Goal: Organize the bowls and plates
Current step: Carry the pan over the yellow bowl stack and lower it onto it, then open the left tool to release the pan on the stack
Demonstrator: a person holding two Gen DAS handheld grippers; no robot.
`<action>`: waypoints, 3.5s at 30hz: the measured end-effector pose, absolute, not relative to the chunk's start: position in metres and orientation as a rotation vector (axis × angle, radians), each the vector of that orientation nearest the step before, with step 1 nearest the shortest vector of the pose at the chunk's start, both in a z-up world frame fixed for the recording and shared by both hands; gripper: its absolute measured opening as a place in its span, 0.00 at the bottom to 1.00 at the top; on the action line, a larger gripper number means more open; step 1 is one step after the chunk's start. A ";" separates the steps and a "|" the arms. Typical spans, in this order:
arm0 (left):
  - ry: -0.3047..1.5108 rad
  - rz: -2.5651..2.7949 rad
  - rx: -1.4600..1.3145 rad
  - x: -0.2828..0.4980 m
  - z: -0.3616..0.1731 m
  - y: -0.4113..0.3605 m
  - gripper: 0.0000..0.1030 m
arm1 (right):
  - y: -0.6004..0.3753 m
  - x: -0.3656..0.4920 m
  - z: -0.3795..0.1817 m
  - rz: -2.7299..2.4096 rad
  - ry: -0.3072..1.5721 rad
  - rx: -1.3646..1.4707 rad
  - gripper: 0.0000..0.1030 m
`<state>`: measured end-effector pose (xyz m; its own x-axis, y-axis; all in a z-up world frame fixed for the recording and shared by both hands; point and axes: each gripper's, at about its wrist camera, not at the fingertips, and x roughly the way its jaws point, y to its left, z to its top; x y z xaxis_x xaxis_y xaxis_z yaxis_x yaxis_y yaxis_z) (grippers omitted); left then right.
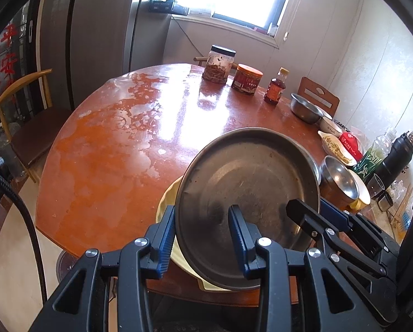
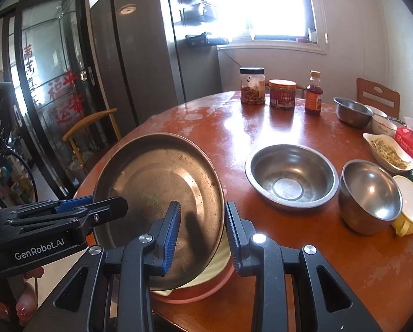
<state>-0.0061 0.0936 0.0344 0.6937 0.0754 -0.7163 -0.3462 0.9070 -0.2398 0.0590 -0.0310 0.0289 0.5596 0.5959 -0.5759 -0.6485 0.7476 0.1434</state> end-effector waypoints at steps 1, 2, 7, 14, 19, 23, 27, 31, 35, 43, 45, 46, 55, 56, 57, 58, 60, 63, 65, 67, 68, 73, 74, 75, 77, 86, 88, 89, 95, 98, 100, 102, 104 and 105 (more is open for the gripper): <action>0.775 0.241 -0.375 -0.005 0.033 0.094 0.36 | -0.031 0.060 0.027 0.733 0.649 -0.088 0.33; 0.780 0.241 -0.375 -0.003 0.031 0.095 0.36 | -0.030 0.062 0.026 0.732 0.652 -0.089 0.33; 0.792 0.235 -0.374 0.002 0.027 0.095 0.36 | -0.029 0.067 0.020 0.723 0.668 -0.090 0.33; 0.810 0.249 -0.353 0.006 0.021 0.095 0.37 | -0.024 0.074 0.011 0.721 0.696 -0.100 0.33; 0.829 0.247 -0.348 0.010 0.016 0.096 0.37 | -0.023 0.077 0.006 0.720 0.714 -0.098 0.33; 0.831 0.247 -0.348 0.011 0.015 0.096 0.37 | -0.023 0.079 0.003 0.718 0.723 -0.093 0.33; 0.832 0.249 -0.353 0.012 0.013 0.097 0.37 | -0.023 0.080 0.000 0.718 0.734 -0.096 0.33; 0.834 0.256 -0.347 0.011 0.011 0.098 0.37 | -0.021 0.080 -0.004 0.718 0.746 -0.100 0.33; 0.834 0.260 -0.341 0.012 0.009 0.100 0.37 | -0.019 0.078 -0.007 0.720 0.755 -0.105 0.34; 0.837 0.258 -0.334 0.013 0.007 0.100 0.38 | -0.019 0.078 -0.012 0.718 0.764 -0.112 0.34; 0.838 0.260 -0.329 0.014 0.006 0.100 0.38 | -0.020 0.078 -0.012 0.720 0.764 -0.111 0.34; 0.838 0.262 -0.326 0.014 0.007 0.100 0.38 | -0.020 0.077 -0.012 0.720 0.764 -0.110 0.34; 0.836 0.274 -0.319 0.014 0.007 0.106 0.39 | -0.014 0.074 -0.013 0.735 0.759 -0.119 0.35; 0.836 0.276 -0.320 0.014 0.007 0.108 0.39 | -0.013 0.074 -0.013 0.737 0.759 -0.119 0.35; 0.837 0.280 -0.320 0.014 0.007 0.109 0.39 | -0.013 0.073 -0.013 0.740 0.758 -0.116 0.35; 0.836 0.285 -0.319 0.013 0.007 0.110 0.39 | -0.011 0.073 -0.013 0.743 0.757 -0.117 0.35; 0.835 0.293 -0.318 0.013 0.007 0.113 0.39 | -0.009 0.072 -0.013 0.750 0.754 -0.118 0.36; 0.835 0.302 -0.311 0.013 0.007 0.116 0.39 | -0.006 0.070 -0.014 0.758 0.749 -0.121 0.36; 0.835 0.311 -0.309 0.012 0.007 0.118 0.39 | -0.003 0.069 -0.014 0.766 0.747 -0.123 0.36; 0.837 0.318 -0.302 0.011 0.007 0.119 0.39 | -0.001 0.068 -0.013 0.770 0.745 -0.122 0.37; 0.838 0.321 -0.296 0.012 0.006 0.120 0.39 | -0.001 0.068 -0.013 0.771 0.744 -0.120 0.37; 0.845 0.317 -0.281 0.014 0.005 0.117 0.39 | -0.002 0.070 -0.013 0.774 0.751 -0.098 0.40; 0.847 0.314 -0.281 0.015 0.005 0.116 0.39 | -0.003 0.071 -0.013 0.775 0.752 -0.093 0.42; 0.848 0.310 -0.279 0.015 0.005 0.115 0.39 | -0.003 0.070 -0.013 0.772 0.752 -0.088 0.43; 0.851 0.307 -0.275 0.016 0.004 0.113 0.39 | -0.005 0.071 -0.013 0.769 0.755 -0.078 0.44; 0.851 0.311 -0.267 0.015 0.006 0.111 0.39 | -0.007 0.069 -0.011 0.770 0.745 -0.074 0.45; 0.853 0.312 -0.268 0.015 0.007 0.111 0.39 | -0.008 0.069 -0.011 0.774 0.744 -0.071 0.45; 0.853 0.316 -0.266 0.015 0.007 0.111 0.39 | -0.009 0.069 -0.011 0.773 0.744 -0.069 0.45; 0.850 0.329 -0.260 0.015 0.010 0.111 0.39 | -0.015 0.068 -0.006 0.767 0.721 -0.053 0.45; 0.850 0.335 -0.253 0.014 0.011 0.110 0.40 | -0.020 0.069 -0.005 0.759 0.720 -0.043 0.45; 0.847 0.339 -0.250 0.013 0.012 0.109 0.41 | -0.023 0.070 -0.004 0.756 0.721 -0.038 0.45; 0.843 0.342 -0.241 0.013 0.014 0.107 0.43 | -0.027 0.070 -0.003 0.749 0.717 -0.030 0.45; 0.842 0.347 -0.231 0.014 0.015 0.104 0.45 | -0.030 0.069 -0.001 0.746 0.713 -0.026 0.45; 0.843 0.349 -0.229 0.014 0.016 0.103 0.45 | -0.032 0.070 0.000 0.743 0.710 -0.021 0.45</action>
<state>0.0143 0.1029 0.0158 0.6138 0.2105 -0.7609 -0.3894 0.9191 -0.0598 0.0696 -0.0320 0.0002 0.5166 0.6121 -0.5988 -0.6256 0.7472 0.2241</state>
